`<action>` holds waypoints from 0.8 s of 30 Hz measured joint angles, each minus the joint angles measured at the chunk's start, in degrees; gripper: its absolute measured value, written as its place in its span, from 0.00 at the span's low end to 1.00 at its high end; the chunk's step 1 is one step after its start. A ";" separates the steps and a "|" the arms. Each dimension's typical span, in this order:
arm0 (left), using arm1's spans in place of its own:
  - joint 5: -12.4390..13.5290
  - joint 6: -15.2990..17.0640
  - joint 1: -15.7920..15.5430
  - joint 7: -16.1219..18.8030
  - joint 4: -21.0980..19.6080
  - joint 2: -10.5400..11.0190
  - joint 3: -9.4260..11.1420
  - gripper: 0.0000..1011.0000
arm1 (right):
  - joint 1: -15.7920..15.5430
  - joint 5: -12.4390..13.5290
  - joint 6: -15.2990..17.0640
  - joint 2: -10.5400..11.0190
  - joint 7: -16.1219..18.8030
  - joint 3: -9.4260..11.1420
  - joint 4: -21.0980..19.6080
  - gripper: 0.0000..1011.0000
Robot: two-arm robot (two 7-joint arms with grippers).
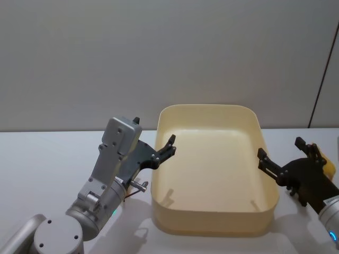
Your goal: Pick up the toy alternately with two hands and place it into the central storage box.
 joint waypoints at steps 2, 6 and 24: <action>0.00 0.00 0.00 0.00 0.00 0.00 0.00 0.99 | -0.25 -0.02 0.49 0.09 -0.45 0.10 -0.37 0.99; 0.00 0.00 0.00 0.00 0.00 0.00 0.00 0.99 | -0.73 0.03 1.32 0.35 -1.25 0.32 -0.92 0.99; 0.00 0.00 0.00 0.00 0.00 0.00 0.00 0.99 | -4.44 3.08 6.38 2.28 -6.53 2.38 -2.05 0.99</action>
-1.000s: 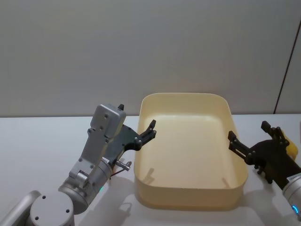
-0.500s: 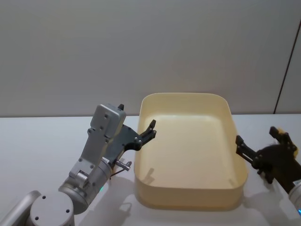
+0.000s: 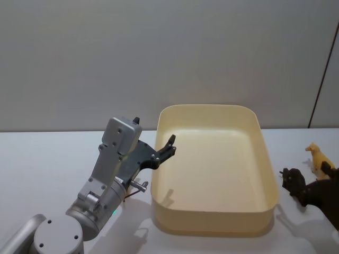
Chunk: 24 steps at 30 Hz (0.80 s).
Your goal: Pick up the toy alternately with two hands and place it into the central storage box.
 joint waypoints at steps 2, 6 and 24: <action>0.00 0.00 0.00 0.00 0.00 0.00 0.00 0.99 | -0.01 0.30 0.59 -0.09 -0.13 0.09 0.62 0.99; 0.00 0.00 0.00 0.00 0.00 0.00 0.00 0.99 | 0.45 0.73 1.69 -0.54 -0.15 0.15 2.25 0.99; 0.00 0.00 0.00 0.00 0.00 0.00 0.00 0.99 | 5.46 1.18 4.27 -3.33 0.25 0.19 10.61 0.99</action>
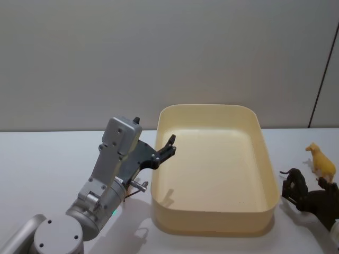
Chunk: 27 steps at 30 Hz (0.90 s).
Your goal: Pick up the toy alternately with two hands and place it into the central storage box.
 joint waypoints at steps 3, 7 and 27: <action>0.00 0.00 0.00 0.00 0.00 0.00 0.00 0.99 | 0.66 -0.11 0.22 -0.32 0.16 0.00 1.02 0.95; 0.00 0.00 0.00 0.00 0.00 0.00 0.00 0.99 | 1.25 -0.20 0.41 -0.60 0.32 -0.01 1.88 0.85; 0.00 0.00 0.00 0.00 0.00 0.00 0.00 0.99 | 2.52 -0.44 0.76 -1.25 0.95 -0.02 3.73 0.33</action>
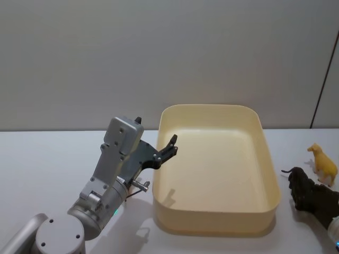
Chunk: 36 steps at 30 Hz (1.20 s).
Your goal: Pick up the toy alternately with two hands and place it into the central storage box.
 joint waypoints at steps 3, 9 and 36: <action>0.00 0.00 0.00 0.00 0.00 0.00 0.00 0.99 | -0.04 -0.09 -0.35 -0.02 0.51 -0.02 -0.25 0.33; 0.00 0.00 0.00 0.00 0.00 0.00 0.00 0.99 | -0.07 -0.16 -1.75 -0.13 1.57 -0.10 -1.58 0.33; 0.00 0.00 0.00 0.00 0.00 0.00 0.00 0.99 | 10.55 -0.55 -0.61 -5.49 7.63 -1.56 -4.88 0.33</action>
